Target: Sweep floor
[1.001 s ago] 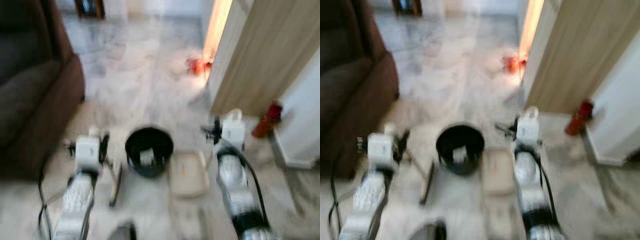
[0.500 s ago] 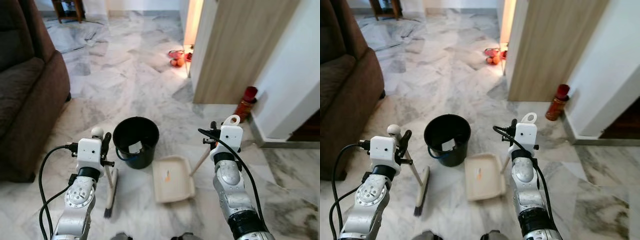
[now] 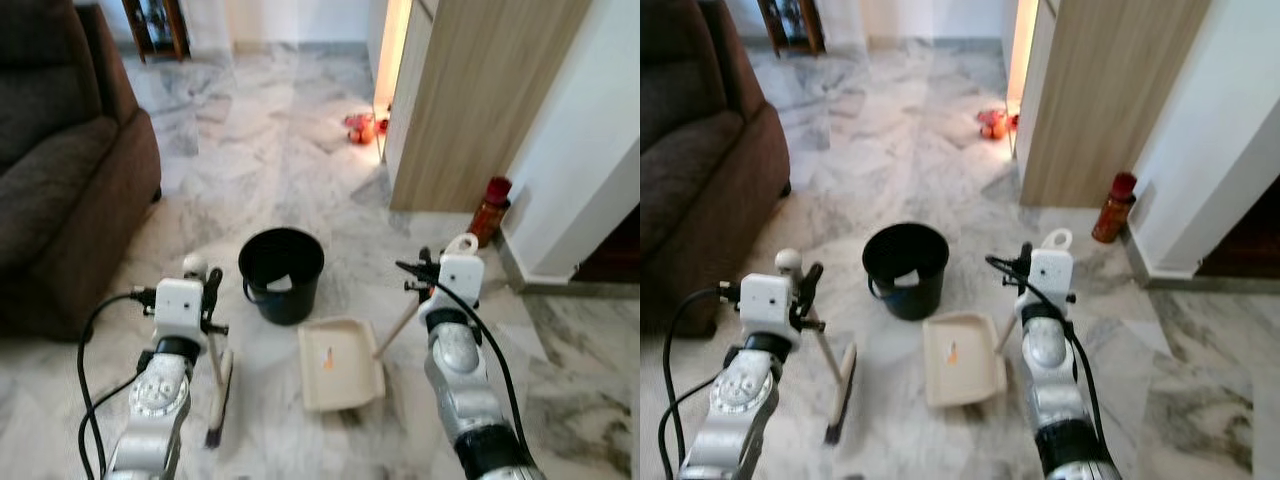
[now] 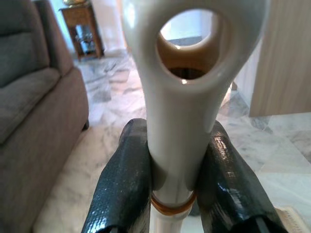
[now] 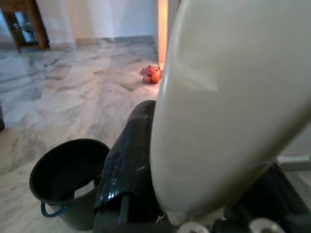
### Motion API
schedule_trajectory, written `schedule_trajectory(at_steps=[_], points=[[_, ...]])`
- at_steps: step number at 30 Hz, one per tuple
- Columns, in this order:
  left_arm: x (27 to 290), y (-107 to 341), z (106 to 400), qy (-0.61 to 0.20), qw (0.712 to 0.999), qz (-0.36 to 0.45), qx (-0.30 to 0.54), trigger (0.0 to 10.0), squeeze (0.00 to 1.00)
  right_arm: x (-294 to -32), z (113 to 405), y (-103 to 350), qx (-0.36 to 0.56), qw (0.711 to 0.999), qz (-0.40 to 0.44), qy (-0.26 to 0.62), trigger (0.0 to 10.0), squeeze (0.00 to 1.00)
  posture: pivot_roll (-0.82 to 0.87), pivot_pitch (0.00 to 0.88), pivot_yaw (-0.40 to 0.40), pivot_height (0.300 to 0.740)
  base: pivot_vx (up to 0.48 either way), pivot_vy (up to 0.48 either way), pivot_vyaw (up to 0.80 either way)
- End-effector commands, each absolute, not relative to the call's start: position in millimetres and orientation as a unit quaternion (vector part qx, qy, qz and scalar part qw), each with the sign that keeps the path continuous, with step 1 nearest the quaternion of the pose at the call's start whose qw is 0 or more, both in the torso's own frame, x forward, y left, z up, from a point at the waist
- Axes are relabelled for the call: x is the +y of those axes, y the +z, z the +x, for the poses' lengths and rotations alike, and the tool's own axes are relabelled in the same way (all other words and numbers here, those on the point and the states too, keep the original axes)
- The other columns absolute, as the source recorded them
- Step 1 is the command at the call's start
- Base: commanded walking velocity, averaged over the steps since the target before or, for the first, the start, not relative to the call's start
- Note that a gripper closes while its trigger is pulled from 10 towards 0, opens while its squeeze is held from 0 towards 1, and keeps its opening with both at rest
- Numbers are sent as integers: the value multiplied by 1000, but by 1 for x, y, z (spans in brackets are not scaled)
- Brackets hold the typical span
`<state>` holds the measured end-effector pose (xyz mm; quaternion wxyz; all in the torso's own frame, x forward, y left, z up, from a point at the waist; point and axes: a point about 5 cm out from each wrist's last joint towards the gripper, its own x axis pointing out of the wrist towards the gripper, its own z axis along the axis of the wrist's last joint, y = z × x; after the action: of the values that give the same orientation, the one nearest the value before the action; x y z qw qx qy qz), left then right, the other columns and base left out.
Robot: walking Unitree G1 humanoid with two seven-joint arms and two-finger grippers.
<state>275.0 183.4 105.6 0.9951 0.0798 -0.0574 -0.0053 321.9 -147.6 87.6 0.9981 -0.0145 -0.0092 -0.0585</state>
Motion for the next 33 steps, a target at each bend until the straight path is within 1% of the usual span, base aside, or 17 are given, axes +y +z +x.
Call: schedule_trajectory(at_steps=[1,25,30,33], points=[[181,114,277,-11,993,90,-77,10000,0,-148,326,98,-31,998,-11,-61,10000,0,2,74,-31,740,0,0,0],[180,114,279,-15,992,101,-72,10000,0,-150,326,94,-16,997,-12,-69,10000,0,4,89,-32,740,0,0,-800],[179,113,278,-15,992,100,-72,10000,0,-150,326,95,-15,997,-14,-68,10000,0,2,93,-35,740,0,-319,-800],[179,113,278,-15,992,100,-72,10000,0,-151,326,95,-15,997,-15,-68,10000,0,0,96,-35,740,0,0,-800]])
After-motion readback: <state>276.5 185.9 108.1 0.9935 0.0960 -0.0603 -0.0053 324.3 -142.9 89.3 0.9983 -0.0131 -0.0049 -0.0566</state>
